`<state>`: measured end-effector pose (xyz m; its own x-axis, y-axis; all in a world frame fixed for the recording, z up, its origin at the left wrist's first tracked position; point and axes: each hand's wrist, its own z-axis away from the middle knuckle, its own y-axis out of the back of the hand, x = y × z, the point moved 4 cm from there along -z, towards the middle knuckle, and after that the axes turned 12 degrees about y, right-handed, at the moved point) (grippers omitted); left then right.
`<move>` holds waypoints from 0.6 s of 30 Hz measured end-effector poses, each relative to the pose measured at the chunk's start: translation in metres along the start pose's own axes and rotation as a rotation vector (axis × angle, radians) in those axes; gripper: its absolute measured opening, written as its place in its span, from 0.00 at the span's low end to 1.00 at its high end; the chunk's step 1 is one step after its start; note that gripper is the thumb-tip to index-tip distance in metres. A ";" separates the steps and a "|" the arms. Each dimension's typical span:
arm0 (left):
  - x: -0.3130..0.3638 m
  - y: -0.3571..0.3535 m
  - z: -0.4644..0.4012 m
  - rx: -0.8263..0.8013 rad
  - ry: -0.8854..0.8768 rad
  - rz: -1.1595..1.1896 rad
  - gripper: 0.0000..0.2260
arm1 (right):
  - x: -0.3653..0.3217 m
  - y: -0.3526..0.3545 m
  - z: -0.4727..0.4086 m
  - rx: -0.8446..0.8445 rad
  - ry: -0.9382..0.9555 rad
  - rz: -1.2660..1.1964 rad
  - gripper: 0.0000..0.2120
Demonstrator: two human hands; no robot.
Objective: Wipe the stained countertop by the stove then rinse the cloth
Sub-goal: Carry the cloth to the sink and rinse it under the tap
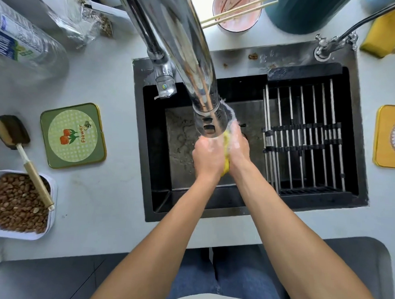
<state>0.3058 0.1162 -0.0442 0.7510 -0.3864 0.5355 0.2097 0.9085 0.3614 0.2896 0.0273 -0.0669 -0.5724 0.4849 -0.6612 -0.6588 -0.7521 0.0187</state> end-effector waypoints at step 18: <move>-0.027 0.024 -0.028 -0.427 0.373 0.543 0.14 | -0.005 0.028 -0.012 -0.099 0.191 0.213 0.21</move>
<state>0.3081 0.1534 -0.0714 0.9623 0.1393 0.2336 -0.0809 0.9667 -0.2429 0.2798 -0.0014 -0.0726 -0.5841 0.2261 -0.7795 -0.4781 -0.8720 0.1053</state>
